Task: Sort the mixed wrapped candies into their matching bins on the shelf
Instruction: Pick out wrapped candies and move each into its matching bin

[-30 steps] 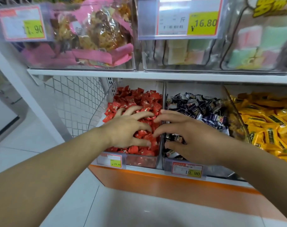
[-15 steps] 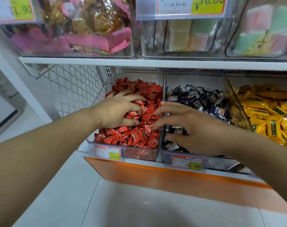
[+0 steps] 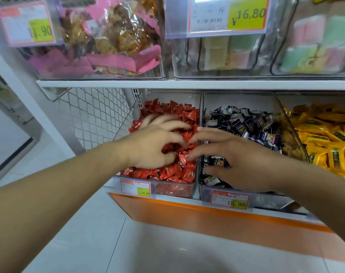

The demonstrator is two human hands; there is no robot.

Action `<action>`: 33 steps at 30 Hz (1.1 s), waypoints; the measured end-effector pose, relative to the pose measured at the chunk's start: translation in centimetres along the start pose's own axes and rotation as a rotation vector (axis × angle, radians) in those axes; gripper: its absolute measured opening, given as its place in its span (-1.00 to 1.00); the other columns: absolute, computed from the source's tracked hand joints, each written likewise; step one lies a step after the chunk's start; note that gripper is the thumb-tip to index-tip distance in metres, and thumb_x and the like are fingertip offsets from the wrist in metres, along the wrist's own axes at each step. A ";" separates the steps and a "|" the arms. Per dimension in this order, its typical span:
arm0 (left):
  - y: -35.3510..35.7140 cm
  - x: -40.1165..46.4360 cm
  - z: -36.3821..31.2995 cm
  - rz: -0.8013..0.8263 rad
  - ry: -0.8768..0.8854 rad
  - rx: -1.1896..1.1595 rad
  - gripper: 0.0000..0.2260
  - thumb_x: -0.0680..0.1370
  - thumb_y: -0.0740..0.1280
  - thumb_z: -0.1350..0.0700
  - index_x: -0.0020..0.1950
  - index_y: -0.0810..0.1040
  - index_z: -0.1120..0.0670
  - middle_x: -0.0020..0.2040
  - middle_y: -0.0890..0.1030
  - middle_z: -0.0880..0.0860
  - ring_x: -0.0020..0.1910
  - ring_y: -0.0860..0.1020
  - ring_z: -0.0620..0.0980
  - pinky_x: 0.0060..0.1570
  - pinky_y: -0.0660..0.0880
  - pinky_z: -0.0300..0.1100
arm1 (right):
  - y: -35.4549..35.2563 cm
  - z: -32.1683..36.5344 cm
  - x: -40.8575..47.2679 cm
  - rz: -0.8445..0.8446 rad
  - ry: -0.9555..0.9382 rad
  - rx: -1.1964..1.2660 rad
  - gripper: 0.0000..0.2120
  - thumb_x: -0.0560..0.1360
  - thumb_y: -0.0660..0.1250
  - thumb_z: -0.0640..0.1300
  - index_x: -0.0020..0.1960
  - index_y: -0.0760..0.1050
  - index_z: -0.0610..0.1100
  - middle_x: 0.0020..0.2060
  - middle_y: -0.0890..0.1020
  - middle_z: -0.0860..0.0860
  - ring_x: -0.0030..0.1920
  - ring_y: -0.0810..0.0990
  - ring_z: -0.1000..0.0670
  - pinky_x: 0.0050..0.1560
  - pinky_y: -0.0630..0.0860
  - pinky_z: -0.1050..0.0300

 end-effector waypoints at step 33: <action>1.0 -0.9 0.7 0.204 0.063 -0.007 -0.69 0.63 0.29 -0.22 0.38 0.48 -0.43 0.58 0.01 -0.44 0.60 -0.22 -0.24 0.55 -0.30 0.05 | 0.4 -0.2 0.1 -0.045 -0.034 -0.004 -0.59 0.64 0.34 -0.07 0.34 0.44 0.37 0.50 0.13 0.49 0.55 -0.19 0.40 0.63 -0.01 0.06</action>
Point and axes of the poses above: each hand's wrist, its own x-axis towards the middle knuckle, its own y-axis out of the palm, z = x × y, the point moved 4 cm from there along x, towards the middle knuckle
